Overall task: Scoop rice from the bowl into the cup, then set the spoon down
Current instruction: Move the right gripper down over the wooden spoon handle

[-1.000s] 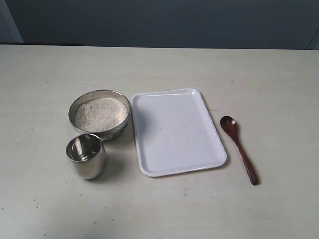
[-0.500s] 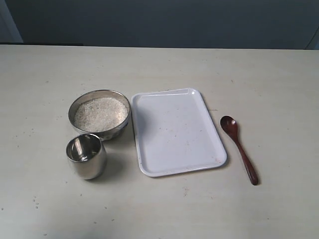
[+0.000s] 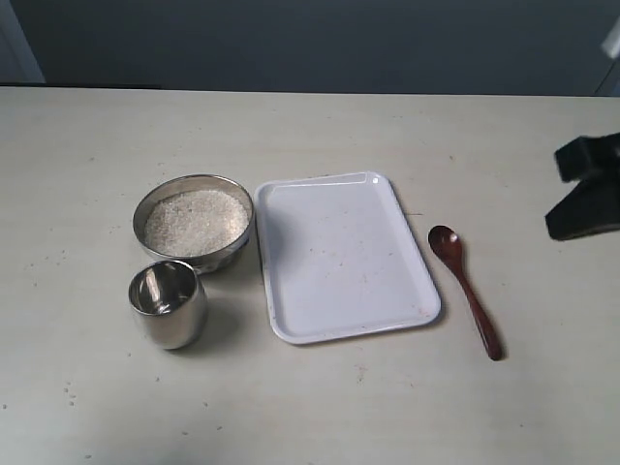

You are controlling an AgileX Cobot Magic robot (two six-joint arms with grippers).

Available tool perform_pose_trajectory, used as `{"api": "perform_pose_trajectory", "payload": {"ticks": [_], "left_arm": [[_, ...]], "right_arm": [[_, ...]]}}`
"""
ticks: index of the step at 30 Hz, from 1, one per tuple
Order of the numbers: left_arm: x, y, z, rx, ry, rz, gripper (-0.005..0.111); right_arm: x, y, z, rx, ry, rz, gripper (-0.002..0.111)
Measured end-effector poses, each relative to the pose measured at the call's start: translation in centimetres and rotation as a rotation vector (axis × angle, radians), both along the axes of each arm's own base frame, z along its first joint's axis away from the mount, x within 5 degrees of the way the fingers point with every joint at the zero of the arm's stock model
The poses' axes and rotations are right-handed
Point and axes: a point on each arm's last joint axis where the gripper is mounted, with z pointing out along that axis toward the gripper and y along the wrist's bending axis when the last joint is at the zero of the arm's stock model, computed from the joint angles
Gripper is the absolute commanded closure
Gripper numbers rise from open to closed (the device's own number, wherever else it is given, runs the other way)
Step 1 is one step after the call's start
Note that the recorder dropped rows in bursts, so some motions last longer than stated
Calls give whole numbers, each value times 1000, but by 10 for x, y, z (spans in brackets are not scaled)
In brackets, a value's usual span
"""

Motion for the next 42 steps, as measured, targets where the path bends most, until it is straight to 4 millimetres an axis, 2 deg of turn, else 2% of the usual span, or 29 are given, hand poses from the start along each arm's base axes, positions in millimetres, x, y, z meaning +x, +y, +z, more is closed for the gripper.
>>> {"api": "perform_pose_trajectory", "payload": {"ticks": [7, 15, 18, 23, 26, 34, 42], "left_arm": [[0, 0, 0, 0, 0, 0, 106], [0, 0, 0, 0, 0, 0, 106], [0, 0, 0, 0, 0, 0, 106], [0, 0, 0, 0, 0, 0, 106], [0, 0, 0, 0, 0, 0, 106], [0, 0, 0, 0, 0, 0, 106], [0, 0, 0, 0, 0, 0, 106]], "right_arm": [[14, 28, -43, -232, 102, 115, 109], [38, 43, -94, -284, 93, 105, 109], [45, 44, -108, -302, 108, 105, 102], [53, 46, -124, -313, 115, 97, 76], [56, 47, -134, -319, 123, 94, 67], [59, 48, -156, -342, 186, 98, 66], [60, 49, -170, -356, 239, 85, 66]]}}
